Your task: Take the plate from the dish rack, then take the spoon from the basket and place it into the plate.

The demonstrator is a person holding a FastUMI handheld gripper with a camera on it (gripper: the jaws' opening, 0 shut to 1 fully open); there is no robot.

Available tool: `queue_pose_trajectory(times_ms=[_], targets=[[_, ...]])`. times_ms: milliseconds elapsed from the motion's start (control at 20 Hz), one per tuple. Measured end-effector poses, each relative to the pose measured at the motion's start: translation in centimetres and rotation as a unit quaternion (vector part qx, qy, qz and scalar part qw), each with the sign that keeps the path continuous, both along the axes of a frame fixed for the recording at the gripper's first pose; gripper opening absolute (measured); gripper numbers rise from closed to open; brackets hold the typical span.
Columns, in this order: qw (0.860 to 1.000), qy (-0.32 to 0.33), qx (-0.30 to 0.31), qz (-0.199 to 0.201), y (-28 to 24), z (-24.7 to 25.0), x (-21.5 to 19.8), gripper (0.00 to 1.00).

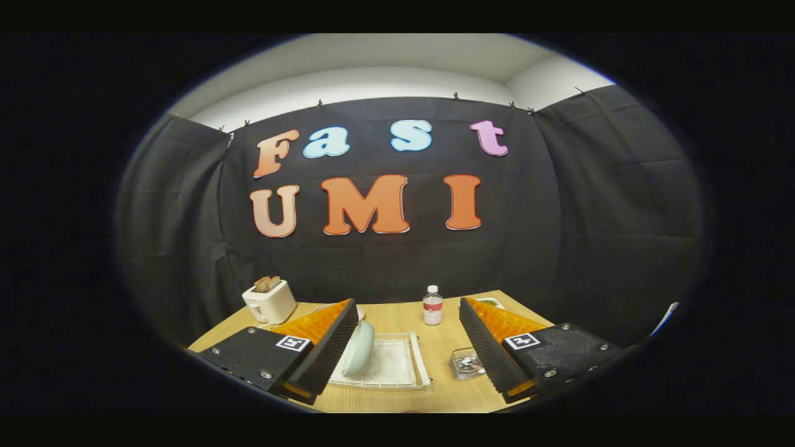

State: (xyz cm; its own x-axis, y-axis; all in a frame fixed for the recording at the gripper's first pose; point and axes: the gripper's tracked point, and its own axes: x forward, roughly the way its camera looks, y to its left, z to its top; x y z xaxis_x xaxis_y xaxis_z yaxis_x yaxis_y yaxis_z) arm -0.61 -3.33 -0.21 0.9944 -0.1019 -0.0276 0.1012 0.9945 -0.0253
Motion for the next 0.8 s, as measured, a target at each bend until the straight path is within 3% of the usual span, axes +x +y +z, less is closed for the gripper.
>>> queue_pose_trajectory(times_ms=[300,800], targets=[[0.997,0.077,-0.02,0.024,2.4,-4.6,3.9,0.98],[0.977,0.206,-0.045,0.017,4.9,-13.8,10.6,0.98]])
